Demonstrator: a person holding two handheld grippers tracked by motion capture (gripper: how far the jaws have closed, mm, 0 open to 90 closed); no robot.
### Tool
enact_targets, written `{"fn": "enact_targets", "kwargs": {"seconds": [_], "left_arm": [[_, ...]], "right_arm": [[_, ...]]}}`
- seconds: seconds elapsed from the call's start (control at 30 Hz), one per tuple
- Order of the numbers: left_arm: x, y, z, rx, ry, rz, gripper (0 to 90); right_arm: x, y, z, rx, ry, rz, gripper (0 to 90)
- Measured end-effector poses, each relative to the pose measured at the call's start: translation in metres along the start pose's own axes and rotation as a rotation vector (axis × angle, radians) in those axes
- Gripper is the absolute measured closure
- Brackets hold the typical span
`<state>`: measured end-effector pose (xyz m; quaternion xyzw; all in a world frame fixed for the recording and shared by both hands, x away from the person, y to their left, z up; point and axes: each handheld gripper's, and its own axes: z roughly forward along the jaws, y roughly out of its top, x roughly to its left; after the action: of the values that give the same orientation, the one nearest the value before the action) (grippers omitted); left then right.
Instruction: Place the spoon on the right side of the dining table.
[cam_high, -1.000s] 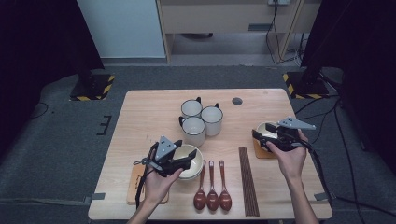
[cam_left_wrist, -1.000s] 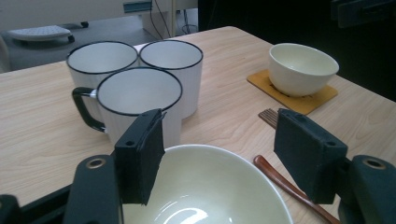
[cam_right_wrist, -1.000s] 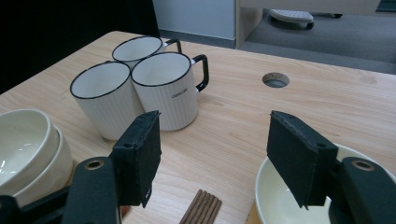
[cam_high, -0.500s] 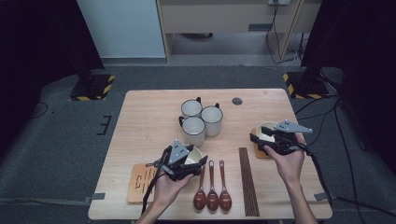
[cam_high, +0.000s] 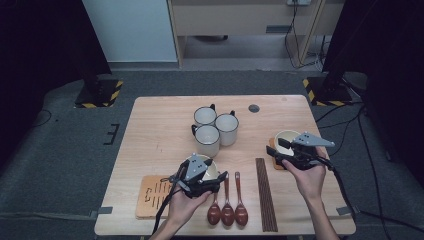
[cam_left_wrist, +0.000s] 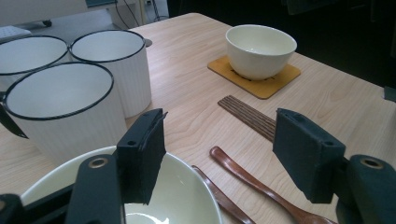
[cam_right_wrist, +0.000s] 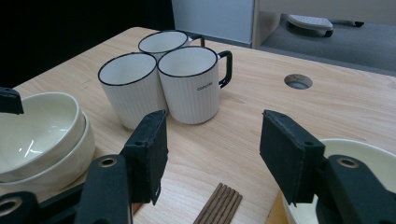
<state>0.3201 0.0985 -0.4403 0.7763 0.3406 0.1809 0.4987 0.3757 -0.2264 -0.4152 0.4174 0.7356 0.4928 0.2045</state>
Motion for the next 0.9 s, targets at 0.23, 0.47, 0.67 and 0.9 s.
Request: {"fn": "enact_targets", "kwargs": {"seconds": [0.23,0.47,0.67,0.9], "left_arm": [[-0.008,-0.003,0.004,0.022,-0.022,0.008,35.7],[-0.016,-0.006,0.006,0.028,-0.040,0.022,37.1],[-0.022,-0.008,0.007,0.036,-0.060,0.030,38.3],[-0.029,-0.010,0.009,0.049,-0.087,0.032,39.1]], "right_arm": [[0.004,-0.001,-0.001,0.001,0.019,0.000,43.8],[0.007,-0.004,-0.001,0.001,0.017,-0.006,42.7],[0.009,-0.007,0.001,0.012,0.013,-0.014,42.2],[0.012,-0.012,0.005,0.029,0.025,-0.018,42.8]]}}
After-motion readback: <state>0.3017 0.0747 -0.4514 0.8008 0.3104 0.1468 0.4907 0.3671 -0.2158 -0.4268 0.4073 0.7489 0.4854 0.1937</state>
